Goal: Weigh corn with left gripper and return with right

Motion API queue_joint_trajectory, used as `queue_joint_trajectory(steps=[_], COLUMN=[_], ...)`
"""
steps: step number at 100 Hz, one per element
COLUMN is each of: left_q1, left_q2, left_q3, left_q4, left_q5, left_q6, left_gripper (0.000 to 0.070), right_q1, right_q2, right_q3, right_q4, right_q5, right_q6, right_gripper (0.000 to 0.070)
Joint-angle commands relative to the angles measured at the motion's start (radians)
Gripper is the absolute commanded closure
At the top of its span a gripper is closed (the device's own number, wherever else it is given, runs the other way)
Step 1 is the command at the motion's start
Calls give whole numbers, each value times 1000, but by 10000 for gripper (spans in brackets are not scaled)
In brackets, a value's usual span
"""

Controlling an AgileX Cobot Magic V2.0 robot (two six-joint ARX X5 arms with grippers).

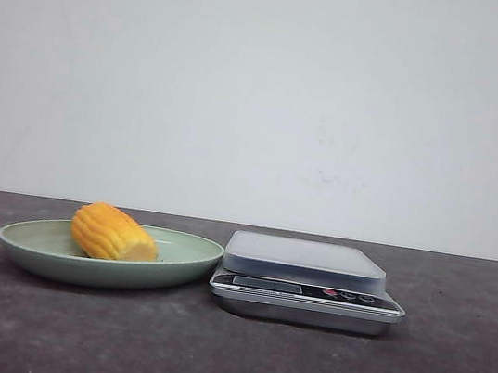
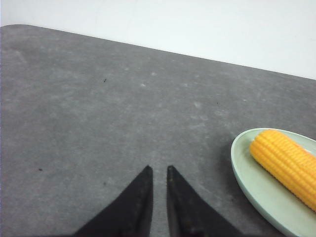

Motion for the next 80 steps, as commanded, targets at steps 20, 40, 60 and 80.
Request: queue_joint_trajectory(steps=[20,40,60,80], left_q1=[1,0,0,0], left_q2=[0,0,3,108], left_q3=[-18,-18,27,248], left_q4=[-5,1,-3,-15], left_q5=[13,11,55,53], left_q6=[0,2,-95,-231], left_gripper=[689,688,688,687], right_q1=[3,5,5,5], right_q2=[0,0,0,76], right_q3=[-2,-2,21,211], right_q4=[13,23,47,0], right_q5=[1,-26,-27,-21], right_q6=[-5,126,304,335], right_gripper=[694,695,698,700])
